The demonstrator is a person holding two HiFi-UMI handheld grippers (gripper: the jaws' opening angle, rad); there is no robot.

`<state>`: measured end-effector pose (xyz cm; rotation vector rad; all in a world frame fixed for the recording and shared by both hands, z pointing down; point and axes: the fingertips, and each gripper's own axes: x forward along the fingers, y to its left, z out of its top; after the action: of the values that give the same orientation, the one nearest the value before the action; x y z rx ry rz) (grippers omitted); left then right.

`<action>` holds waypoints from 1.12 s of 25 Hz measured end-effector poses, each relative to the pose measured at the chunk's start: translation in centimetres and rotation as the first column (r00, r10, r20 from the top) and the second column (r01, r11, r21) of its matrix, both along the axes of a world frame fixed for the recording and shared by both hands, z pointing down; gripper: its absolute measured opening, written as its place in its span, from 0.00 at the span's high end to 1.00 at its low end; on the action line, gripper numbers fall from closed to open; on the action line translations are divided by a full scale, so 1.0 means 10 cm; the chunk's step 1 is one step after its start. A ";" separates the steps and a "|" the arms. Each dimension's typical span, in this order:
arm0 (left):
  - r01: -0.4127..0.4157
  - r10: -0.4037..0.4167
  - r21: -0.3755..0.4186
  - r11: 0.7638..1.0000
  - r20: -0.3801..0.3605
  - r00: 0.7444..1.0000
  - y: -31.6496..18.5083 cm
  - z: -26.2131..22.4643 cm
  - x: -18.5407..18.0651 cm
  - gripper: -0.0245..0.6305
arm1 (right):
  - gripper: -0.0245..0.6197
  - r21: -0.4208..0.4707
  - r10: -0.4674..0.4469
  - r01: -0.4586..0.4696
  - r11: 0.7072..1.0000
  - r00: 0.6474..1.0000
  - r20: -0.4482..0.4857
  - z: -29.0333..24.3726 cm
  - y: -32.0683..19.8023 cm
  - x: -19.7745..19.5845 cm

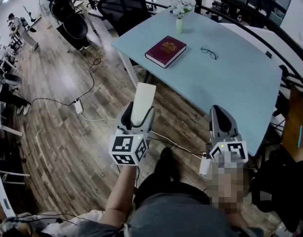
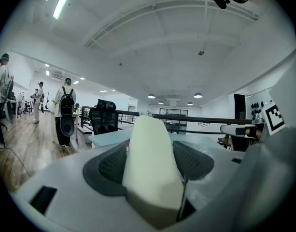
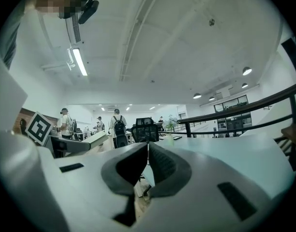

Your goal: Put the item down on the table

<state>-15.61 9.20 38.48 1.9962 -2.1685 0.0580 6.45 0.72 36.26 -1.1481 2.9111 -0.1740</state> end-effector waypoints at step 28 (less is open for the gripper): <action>-0.171 0.171 0.011 0.985 0.005 0.985 -1.51 -0.06 -0.63 0.49 | 0.96 0.011 0.194 -0.194 0.981 0.981 -0.018 -0.10 -1.10 -0.48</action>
<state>-21.92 -5.94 37.90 2.1855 -1.9986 0.0744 1.62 -10.27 35.30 -1.4292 2.7888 -0.1478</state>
